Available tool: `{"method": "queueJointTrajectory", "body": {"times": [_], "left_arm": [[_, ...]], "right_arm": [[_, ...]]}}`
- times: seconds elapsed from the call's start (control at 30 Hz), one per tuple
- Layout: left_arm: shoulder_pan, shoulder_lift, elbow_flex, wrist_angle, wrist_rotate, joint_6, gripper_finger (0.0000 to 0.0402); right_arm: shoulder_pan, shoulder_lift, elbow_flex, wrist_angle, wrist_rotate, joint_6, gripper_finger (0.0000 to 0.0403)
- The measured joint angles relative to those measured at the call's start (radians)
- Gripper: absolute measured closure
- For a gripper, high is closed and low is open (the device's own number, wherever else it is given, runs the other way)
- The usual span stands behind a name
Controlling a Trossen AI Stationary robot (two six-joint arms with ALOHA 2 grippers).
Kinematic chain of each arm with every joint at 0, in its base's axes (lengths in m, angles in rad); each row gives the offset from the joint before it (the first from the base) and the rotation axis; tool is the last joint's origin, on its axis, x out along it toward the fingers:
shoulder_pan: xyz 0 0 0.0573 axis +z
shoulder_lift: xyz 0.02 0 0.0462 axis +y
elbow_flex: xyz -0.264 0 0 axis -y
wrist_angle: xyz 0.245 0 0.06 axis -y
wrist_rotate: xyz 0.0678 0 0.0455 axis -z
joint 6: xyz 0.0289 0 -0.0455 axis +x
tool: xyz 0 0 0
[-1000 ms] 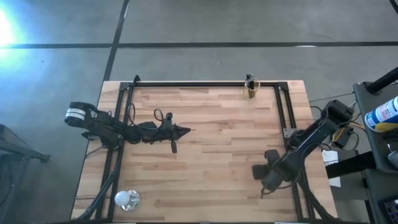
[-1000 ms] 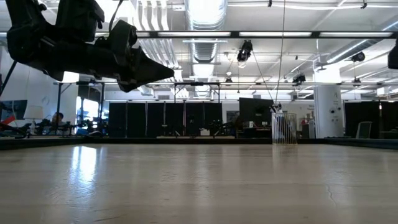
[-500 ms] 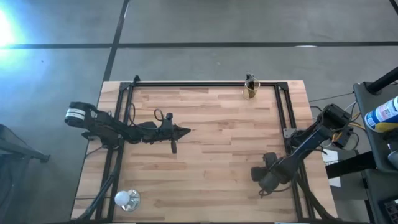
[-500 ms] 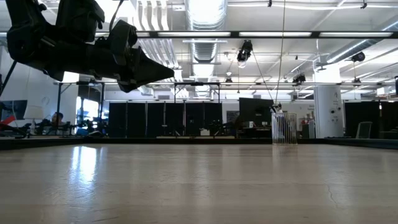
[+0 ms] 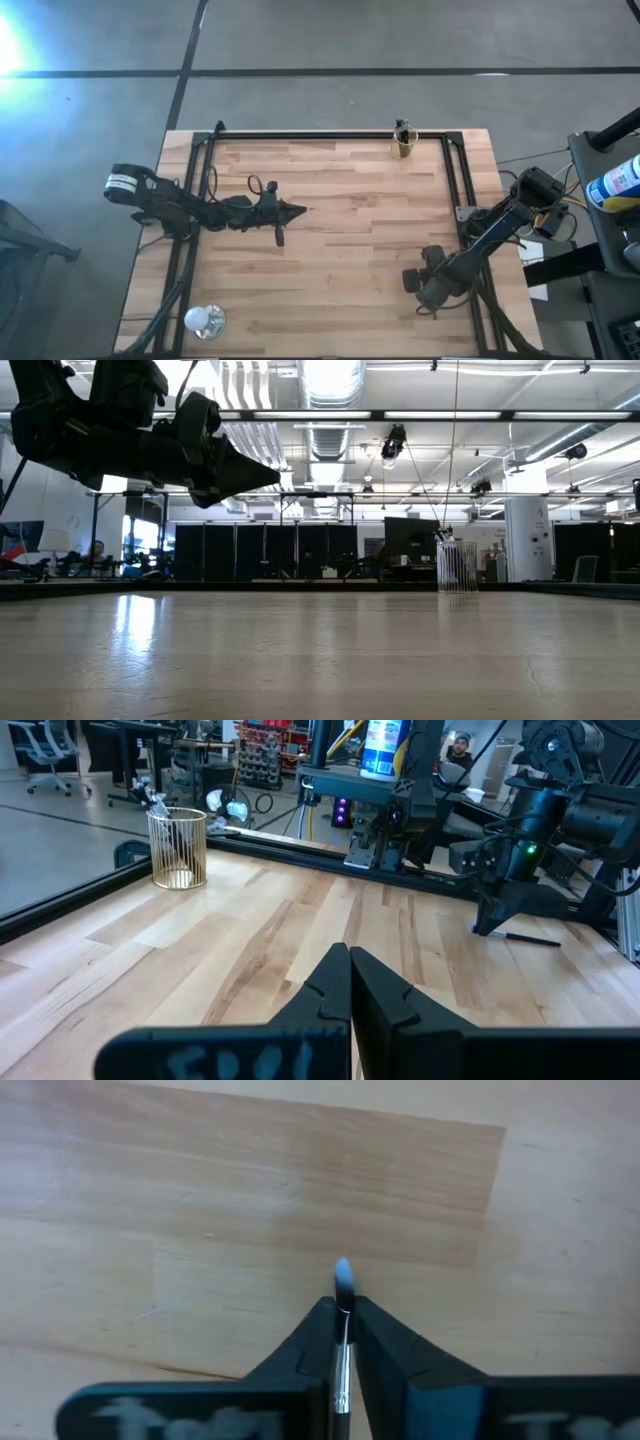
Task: Put items in baskets/containers
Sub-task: Put the black eyeshadow brush into the gold pen holder
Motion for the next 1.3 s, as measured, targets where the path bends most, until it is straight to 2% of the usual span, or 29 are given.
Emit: {"method": "queueJointTrajectory", "body": {"times": [0.4,0.53,0.63,0.77,0.97,1.13,1.3], "left_arm": [[0.000,0.000,0.000,0.000,0.000,0.000,0.0402],[0.000,0.000,0.000,-0.001,0.000,0.000,0.0401],[0.000,0.000,0.000,-0.003,0.000,0.000,0.0401],[0.000,0.000,-0.002,-0.003,0.000,0.000,0.0402],[0.000,0.000,-0.003,-0.002,0.000,0.000,0.0402],[0.001,0.000,-0.005,0.000,-0.001,0.002,0.0402],[0.002,0.000,-0.006,0.000,-0.003,0.003,0.0402]], "right_arm": [[-0.003,-0.004,0.038,-0.003,0.040,-0.071,0.0381],[-0.012,-0.016,0.076,-0.011,0.112,-0.155,0.0381],[-0.037,-0.038,0.104,-0.008,0.191,-0.277,0.0382],[-0.103,-0.092,0.110,0.060,0.253,-0.534,0.0391],[-0.302,-0.204,0.043,0.330,0.268,-1.103,0.0393],[-0.536,-0.290,-0.051,0.602,0.140,-1.536,0.0393],[-0.762,-0.354,-0.129,0.838,0.013,-1.849,0.0394]]}}
